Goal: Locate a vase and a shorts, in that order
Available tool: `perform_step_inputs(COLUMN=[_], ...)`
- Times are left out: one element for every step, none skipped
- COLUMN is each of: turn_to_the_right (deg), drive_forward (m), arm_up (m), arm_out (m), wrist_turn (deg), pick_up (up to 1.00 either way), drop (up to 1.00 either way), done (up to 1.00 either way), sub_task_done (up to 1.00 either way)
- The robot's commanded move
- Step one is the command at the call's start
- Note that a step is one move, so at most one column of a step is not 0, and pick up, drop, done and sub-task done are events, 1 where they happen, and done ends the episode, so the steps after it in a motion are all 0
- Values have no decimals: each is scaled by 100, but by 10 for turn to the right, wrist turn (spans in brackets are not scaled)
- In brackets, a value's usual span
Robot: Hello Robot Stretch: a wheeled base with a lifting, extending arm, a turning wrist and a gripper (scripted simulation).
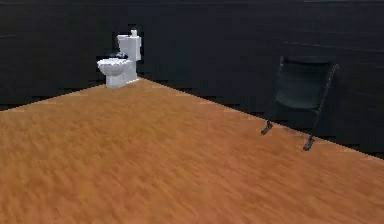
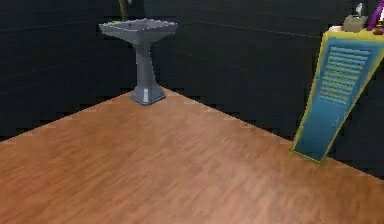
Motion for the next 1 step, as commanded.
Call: perform_step_inputs(turn_to_the_right=[-450], drive_forward=[0], arm_up=[0], arm_out=[0], wrist_turn=[0], pick_up=[0], drop=[0], done=[0], sub_task_done=[0])
